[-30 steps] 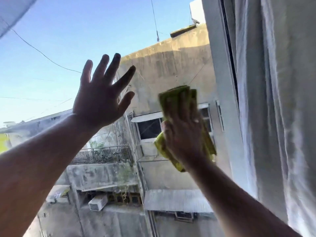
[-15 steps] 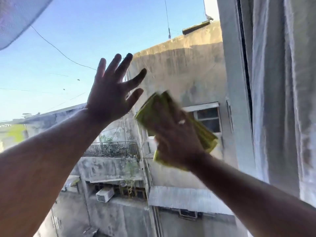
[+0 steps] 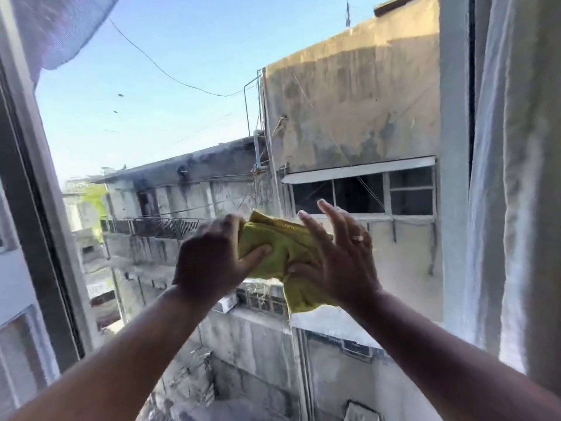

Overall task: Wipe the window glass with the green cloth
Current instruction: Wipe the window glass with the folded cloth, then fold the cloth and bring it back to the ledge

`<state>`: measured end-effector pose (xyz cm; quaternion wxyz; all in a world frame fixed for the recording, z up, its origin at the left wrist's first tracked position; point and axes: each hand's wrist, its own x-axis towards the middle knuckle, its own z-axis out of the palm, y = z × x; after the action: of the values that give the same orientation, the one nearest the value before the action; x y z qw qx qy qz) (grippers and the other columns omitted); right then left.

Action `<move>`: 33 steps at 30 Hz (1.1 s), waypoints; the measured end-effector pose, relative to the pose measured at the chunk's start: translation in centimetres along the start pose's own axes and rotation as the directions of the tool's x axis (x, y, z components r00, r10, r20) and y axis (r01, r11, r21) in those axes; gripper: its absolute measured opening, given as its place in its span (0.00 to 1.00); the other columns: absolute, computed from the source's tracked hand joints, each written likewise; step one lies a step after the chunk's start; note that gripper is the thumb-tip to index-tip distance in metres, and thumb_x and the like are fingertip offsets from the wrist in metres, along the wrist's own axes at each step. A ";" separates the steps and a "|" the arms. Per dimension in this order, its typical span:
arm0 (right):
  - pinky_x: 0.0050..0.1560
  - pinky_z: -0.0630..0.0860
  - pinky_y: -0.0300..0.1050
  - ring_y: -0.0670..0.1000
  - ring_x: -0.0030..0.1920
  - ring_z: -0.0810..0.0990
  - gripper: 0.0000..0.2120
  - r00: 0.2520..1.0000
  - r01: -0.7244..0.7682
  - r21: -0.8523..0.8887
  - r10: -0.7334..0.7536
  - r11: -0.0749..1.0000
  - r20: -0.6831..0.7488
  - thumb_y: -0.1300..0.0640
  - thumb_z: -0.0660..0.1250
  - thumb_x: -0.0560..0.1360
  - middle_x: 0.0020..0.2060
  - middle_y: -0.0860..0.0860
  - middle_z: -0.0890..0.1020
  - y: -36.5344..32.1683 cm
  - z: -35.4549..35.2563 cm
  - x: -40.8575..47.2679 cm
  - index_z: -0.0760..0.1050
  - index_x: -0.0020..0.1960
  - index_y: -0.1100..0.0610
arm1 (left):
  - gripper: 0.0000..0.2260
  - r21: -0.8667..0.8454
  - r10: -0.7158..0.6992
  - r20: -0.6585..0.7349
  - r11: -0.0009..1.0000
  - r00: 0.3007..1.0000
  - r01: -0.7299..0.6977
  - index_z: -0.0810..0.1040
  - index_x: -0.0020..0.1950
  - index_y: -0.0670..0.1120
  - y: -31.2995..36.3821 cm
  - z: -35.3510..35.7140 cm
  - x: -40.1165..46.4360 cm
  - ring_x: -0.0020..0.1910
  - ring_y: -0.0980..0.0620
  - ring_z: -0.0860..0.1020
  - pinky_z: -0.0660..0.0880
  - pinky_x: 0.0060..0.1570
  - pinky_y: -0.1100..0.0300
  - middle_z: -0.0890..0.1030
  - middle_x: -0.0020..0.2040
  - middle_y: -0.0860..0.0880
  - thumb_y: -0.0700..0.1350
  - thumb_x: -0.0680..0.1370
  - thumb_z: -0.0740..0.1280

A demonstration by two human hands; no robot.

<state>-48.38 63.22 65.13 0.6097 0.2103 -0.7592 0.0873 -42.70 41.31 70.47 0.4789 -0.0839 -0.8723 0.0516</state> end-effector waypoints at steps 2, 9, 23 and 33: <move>0.51 0.74 0.53 0.61 0.53 0.81 0.43 0.982 -0.186 0.004 0.186 0.983 0.035 0.22 0.58 0.66 0.58 0.57 0.82 -0.2 -0.6 -0.9 0.78 0.65 0.54 | 0.22 -0.084 0.027 0.030 0.996 0.999 -0.024 0.79 0.52 0.45 0.2 0.6 -0.5 0.41 0.43 0.83 0.78 0.39 0.53 0.84 0.42 0.45 0.63 0.74 0.69; 0.38 0.72 0.46 0.47 0.33 0.76 0.11 0.724 -0.668 0.594 0.207 0.448 0.658 0.53 0.79 0.67 0.33 0.48 0.81 -3.1 0.1 -5.3 0.80 0.42 0.55 | 0.07 -0.732 -0.070 0.487 0.511 0.871 0.450 0.81 0.46 0.49 -6.9 -2.2 -5.2 0.40 0.54 0.80 0.79 0.37 0.57 0.83 0.41 0.47 0.51 0.76 0.72; 0.59 0.80 0.57 0.54 0.52 0.85 0.27 -0.286 -0.922 -0.386 -0.629 -0.025 0.723 0.51 0.77 0.68 0.60 0.54 0.85 -50.1 8.4 -30.9 0.75 0.65 0.53 | 0.04 -0.136 -0.722 0.624 -0.477 -0.299 0.868 0.76 0.55 0.46 -27.7 -3.4 -52.2 0.38 0.50 0.79 0.80 0.38 0.53 0.80 0.50 0.41 0.45 0.83 0.64; 0.42 0.79 0.43 0.54 0.46 0.83 0.02 -0.592 -0.792 -0.453 -0.335 0.410 0.733 0.58 0.68 0.81 0.49 0.55 0.83 -66.2 16.7 -56.0 0.79 0.50 0.54 | 0.07 -0.040 -0.575 0.575 -0.731 -0.582 0.681 0.77 0.59 0.40 -28.4 6.0 -85.9 0.51 0.47 0.78 0.76 0.56 0.50 0.81 0.55 0.41 0.40 0.82 0.65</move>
<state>-25.62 9.34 -0.97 -0.5426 0.0329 -0.7494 0.3780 -5.26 -3.38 1.07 0.1107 0.6090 -0.4431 -0.6485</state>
